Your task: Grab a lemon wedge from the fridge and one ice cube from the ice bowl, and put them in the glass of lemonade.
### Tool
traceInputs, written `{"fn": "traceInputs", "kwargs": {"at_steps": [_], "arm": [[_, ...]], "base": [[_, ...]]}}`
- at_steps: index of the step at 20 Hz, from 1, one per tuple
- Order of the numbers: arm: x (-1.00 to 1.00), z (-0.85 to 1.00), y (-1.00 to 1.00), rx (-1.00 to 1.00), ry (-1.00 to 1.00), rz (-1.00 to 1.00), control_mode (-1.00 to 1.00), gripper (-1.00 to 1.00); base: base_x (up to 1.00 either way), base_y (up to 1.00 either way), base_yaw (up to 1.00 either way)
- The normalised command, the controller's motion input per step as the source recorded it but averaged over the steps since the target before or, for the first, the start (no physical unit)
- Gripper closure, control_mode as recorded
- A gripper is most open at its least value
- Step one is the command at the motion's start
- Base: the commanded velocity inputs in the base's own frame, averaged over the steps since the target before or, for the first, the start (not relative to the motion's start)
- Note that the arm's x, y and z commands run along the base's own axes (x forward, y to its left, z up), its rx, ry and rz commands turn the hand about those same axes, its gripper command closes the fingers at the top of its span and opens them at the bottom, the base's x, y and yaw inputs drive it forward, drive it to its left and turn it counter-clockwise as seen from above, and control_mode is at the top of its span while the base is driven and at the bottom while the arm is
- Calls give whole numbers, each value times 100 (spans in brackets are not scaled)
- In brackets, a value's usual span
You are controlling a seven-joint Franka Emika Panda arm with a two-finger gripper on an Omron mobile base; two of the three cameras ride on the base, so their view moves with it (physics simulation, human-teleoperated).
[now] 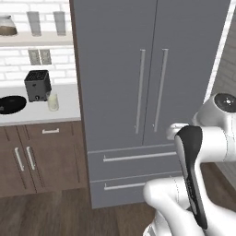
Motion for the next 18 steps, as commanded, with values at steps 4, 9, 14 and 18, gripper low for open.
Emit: {"fn": "traceInputs", "kwargs": {"at_steps": [4, 9, 14, 18], "arm": [[-6, 43, 34, 0, -11, 0, -100, -100], [45, 59, 72, -9, -14, 0, -100, -100], [88, 46, 15, -4, -12, 3, -100, -100], [100, 12, -6, 0, -2, 1, -100, -100]], "base": [[0, 0, 0], [0, 0, 0], [0, 0, 0], [0, 0, 0]]}}
